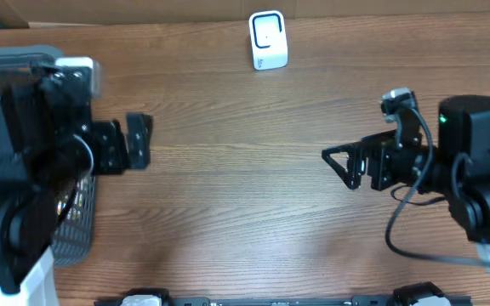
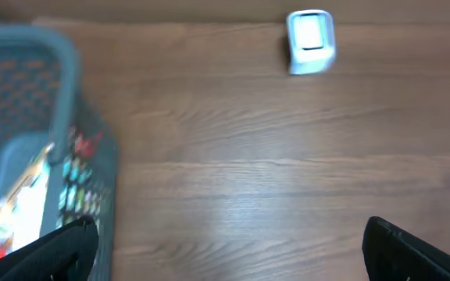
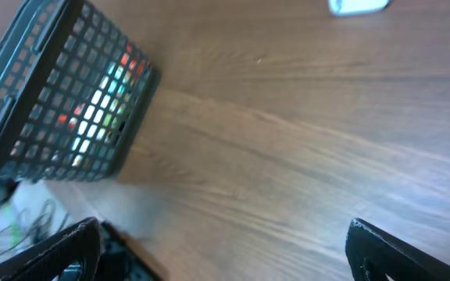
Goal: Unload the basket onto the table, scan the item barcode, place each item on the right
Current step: 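Move the left gripper into the basket and the right gripper forward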
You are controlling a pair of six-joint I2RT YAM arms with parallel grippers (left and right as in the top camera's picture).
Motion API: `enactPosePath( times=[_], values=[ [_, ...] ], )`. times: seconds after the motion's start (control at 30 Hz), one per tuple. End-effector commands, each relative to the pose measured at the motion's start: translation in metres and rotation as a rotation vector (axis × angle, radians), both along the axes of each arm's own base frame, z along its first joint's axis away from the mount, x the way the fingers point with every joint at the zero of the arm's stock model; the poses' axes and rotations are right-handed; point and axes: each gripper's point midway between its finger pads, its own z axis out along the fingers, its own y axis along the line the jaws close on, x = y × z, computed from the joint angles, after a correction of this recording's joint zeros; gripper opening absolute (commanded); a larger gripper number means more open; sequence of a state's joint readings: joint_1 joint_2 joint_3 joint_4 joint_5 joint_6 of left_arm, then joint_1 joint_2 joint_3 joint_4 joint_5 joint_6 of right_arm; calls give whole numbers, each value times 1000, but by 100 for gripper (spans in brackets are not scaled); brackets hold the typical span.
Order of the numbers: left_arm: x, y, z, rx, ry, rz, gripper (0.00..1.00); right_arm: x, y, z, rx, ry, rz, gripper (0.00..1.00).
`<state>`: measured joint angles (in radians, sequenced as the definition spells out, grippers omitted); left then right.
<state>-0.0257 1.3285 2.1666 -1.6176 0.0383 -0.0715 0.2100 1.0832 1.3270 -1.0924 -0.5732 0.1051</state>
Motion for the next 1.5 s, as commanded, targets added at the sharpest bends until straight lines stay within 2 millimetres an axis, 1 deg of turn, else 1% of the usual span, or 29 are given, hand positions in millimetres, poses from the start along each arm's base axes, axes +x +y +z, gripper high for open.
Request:
enactPosePath(
  times=[0.0,0.13,0.23,0.43,0.47,0.5,0.57,0.63,0.67,0.8,0.9,1.07,1.13,1.2,1.27,1.3,1.33,1.37,1.47],
  values=[
    [-2,52,-2,-18,10,356,100,0,13,4,56,28,62,100],
    [-12,96,-5,-46,21,583,100,6,14,-3,50,56,60,100],
    [-24,134,-11,-69,35,761,99,9,15,-8,46,74,60,100],
    [-49,194,-24,-128,71,1021,100,13,13,-13,29,81,49,100],
    [-52,202,-26,-138,76,1058,99,13,13,-13,28,81,48,100],
    [-56,209,-30,-150,89,1094,100,12,13,-13,28,83,48,100],
    [-65,224,-44,-193,140,1193,100,11,12,-14,27,89,48,100],
    [-70,237,-60,-213,197,1242,100,10,11,-16,19,99,43,100],
    [-72,239,-65,-218,217,1252,100,10,10,-17,14,101,39,100],
    [-71,250,-98,-238,312,1276,100,12,7,-20,-8,104,20,100],
    [-69,257,-130,-227,385,1266,98,13,5,-21,-15,101,13,100],
    [-66,262,-191,-209,503,1202,96,15,3,-21,-26,94,3,100],
    [-61,265,-207,-203,513,1164,98,15,3,-21,-26,96,3,100],
    [-50,267,-222,-209,495,1099,99,15,3,-21,-26,96,2,100],
    [-41,275,-235,-190,463,1073,100,15,3,-21,-26,95,2,100],
    [-38,280,-241,-170,448,1063,98,15,3,-22,-29,95,0,100],
    [-35,284,-246,-146,441,1039,92,16,2,-22,-33,94,-3,100],
    [-32,287,-252,-124,436,1010,90,16,1,-23,-37,93,-8,100],
    [-27,293,-273,-39,462,877,88,18,-1,-23,-49,87,-20,100]
  ],
)
